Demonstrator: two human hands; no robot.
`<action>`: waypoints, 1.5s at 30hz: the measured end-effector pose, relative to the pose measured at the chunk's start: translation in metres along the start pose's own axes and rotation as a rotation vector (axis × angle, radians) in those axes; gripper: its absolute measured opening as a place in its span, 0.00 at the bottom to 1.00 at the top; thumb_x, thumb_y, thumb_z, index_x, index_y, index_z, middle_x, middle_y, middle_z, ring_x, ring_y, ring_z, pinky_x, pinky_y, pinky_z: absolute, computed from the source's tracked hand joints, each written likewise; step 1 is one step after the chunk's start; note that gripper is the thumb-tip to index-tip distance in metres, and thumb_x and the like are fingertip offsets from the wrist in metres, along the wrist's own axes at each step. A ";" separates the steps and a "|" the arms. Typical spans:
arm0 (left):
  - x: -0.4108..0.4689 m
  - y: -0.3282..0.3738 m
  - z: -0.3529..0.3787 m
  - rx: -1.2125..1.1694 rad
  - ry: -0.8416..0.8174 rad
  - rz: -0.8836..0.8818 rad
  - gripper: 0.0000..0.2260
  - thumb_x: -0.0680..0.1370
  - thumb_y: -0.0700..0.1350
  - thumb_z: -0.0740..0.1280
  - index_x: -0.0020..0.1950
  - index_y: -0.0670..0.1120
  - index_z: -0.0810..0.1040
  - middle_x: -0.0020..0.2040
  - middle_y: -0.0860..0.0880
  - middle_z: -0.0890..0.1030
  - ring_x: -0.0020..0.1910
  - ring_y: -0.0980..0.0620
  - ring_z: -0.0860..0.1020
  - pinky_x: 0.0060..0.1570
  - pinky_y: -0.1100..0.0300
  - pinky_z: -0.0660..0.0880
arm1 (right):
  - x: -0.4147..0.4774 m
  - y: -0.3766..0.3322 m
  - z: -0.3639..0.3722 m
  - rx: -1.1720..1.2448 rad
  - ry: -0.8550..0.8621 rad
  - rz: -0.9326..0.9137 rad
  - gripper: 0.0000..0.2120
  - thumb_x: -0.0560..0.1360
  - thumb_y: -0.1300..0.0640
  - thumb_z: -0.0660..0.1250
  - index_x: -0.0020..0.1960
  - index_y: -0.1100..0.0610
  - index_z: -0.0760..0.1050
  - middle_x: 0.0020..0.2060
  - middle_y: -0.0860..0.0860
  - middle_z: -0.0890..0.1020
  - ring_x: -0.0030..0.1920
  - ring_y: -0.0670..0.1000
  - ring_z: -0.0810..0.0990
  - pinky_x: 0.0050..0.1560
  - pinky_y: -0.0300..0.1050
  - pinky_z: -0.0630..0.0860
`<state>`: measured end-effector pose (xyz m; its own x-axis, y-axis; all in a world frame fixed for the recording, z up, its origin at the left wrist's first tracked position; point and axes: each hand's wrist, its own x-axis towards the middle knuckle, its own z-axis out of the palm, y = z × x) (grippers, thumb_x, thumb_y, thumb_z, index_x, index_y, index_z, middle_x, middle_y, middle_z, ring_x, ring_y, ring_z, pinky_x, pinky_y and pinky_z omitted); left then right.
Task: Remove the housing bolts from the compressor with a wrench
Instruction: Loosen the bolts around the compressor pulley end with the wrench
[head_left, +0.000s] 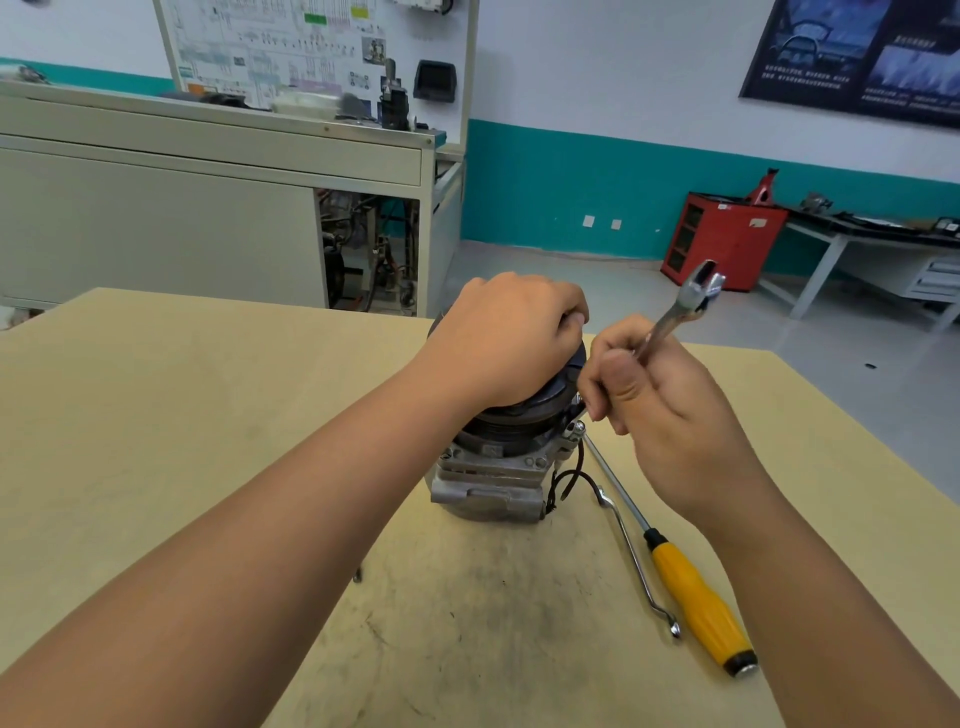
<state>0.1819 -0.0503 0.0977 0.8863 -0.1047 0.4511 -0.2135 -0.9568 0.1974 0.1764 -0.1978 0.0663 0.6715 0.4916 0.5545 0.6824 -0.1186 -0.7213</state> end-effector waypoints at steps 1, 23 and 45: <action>0.000 0.000 0.000 0.001 -0.002 0.000 0.13 0.82 0.47 0.54 0.60 0.51 0.76 0.56 0.49 0.80 0.56 0.45 0.75 0.55 0.51 0.69 | 0.000 0.001 0.001 -0.036 0.007 0.002 0.12 0.77 0.48 0.56 0.40 0.54 0.67 0.30 0.45 0.75 0.31 0.42 0.71 0.36 0.34 0.67; 0.001 0.000 0.001 0.010 -0.001 0.003 0.14 0.82 0.47 0.54 0.61 0.51 0.76 0.57 0.50 0.80 0.57 0.46 0.75 0.56 0.51 0.68 | -0.002 -0.007 -0.017 -0.102 0.025 0.044 0.13 0.78 0.50 0.56 0.41 0.54 0.73 0.32 0.47 0.80 0.29 0.45 0.73 0.36 0.37 0.72; 0.000 0.001 -0.001 0.006 -0.007 0.006 0.13 0.82 0.47 0.54 0.61 0.51 0.76 0.57 0.50 0.80 0.57 0.46 0.75 0.56 0.50 0.69 | -0.001 -0.006 -0.015 0.065 0.089 0.123 0.09 0.80 0.61 0.55 0.44 0.57 0.71 0.34 0.48 0.80 0.31 0.47 0.78 0.35 0.37 0.76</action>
<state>0.1812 -0.0513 0.0987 0.8877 -0.1125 0.4465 -0.2166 -0.9577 0.1894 0.1753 -0.2106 0.0764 0.7735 0.3978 0.4934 0.5758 -0.1159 -0.8093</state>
